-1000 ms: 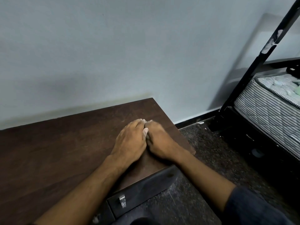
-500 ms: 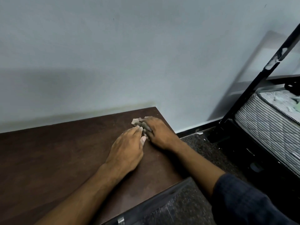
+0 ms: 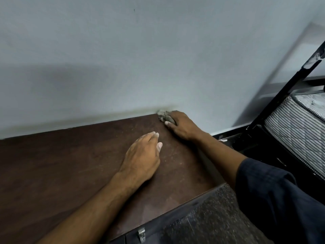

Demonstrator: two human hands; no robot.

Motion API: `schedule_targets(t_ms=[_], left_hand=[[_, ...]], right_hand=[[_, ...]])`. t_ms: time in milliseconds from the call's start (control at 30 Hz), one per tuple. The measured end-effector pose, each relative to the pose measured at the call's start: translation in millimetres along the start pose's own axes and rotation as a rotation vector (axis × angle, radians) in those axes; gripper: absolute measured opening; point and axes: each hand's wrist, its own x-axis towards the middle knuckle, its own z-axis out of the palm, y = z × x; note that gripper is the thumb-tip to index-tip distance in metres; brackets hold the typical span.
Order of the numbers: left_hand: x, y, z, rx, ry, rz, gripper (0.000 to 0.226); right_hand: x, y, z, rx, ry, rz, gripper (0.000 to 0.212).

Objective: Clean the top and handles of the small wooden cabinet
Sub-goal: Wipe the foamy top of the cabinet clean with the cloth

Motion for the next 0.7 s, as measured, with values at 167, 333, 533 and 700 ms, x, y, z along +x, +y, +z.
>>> schedule_targets(t_ms=[167,333,533,700], left_hand=[[-3,-6,-3,-0.010,-0.001,-0.018,0.049],[-6,-13,-5,-0.034,0.036,-0.052,0.049],[-13,-15,-1,-0.033,0.020,-0.068,0.048],[-25,2,3,-0.021,-0.015,-0.017,0.048]], right_hand=[[-13,13,-17,0.090,0.045,0.154,0.018],[-52,-45,-2,0.111,-0.018,-0.116,0.025],[-128,-70,5,0.118,-0.163,-0.363,0.035],[-83,-37,-19,0.024,0.005,0.013,0.032]])
